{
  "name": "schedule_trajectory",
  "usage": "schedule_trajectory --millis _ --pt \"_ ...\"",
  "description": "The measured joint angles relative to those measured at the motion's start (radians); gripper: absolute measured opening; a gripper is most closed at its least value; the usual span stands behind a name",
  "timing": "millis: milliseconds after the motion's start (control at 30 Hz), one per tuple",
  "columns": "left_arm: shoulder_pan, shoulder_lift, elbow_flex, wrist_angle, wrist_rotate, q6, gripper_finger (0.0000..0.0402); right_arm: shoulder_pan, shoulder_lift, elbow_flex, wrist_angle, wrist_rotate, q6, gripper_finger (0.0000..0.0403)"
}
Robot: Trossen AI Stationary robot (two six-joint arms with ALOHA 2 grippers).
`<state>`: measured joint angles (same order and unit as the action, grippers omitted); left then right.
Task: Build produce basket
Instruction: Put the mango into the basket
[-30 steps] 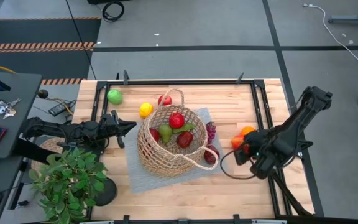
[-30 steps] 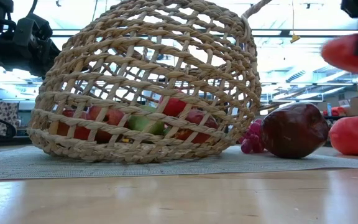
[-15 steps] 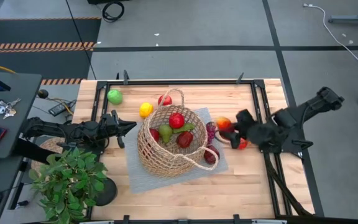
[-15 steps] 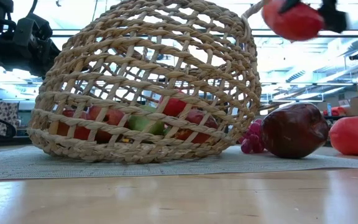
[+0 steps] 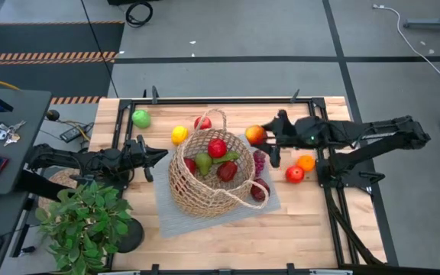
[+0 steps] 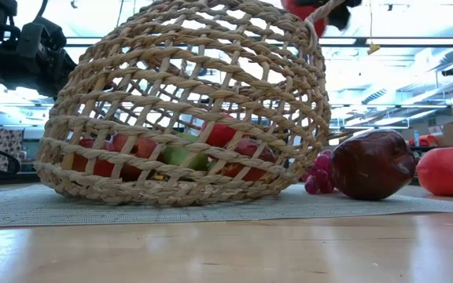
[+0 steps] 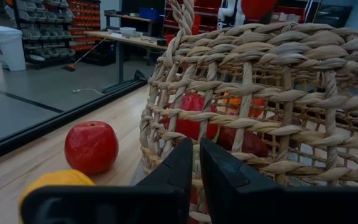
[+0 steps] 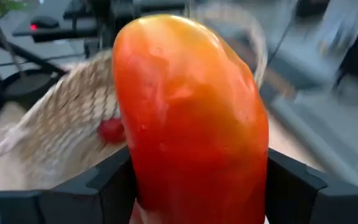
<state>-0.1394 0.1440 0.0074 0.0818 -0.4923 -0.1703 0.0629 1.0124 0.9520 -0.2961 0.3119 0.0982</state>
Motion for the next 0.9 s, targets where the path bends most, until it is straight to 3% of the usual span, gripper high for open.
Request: schedule_trajectory --millis 133,267,400,667,900 --pt "0.0 0.0 0.0 0.001 0.0 0.0 0.0033 -0.045 0.04 0.0 0.207 -0.026 -0.229 0.0277" --pt "0.0 0.0 0.0 0.0 0.0 0.0 0.0035 -0.084 0.079 0.0 0.362 -0.147 -0.343 0.0277" --pt "0.0 0.0 0.0 0.0 0.0 0.0 0.004 -0.109 0.102 0.0 0.453 -0.27 -0.335 0.0277" --pt "0.0 0.0 0.0 0.0 0.0 0.0 0.0034 -0.121 0.096 0.0 0.459 -0.417 -0.249 0.0277" --pt "0.0 0.0 0.0 0.0 0.0 0.0 0.0036 -0.113 0.096 0.0 0.43 -0.438 -0.166 0.0277"
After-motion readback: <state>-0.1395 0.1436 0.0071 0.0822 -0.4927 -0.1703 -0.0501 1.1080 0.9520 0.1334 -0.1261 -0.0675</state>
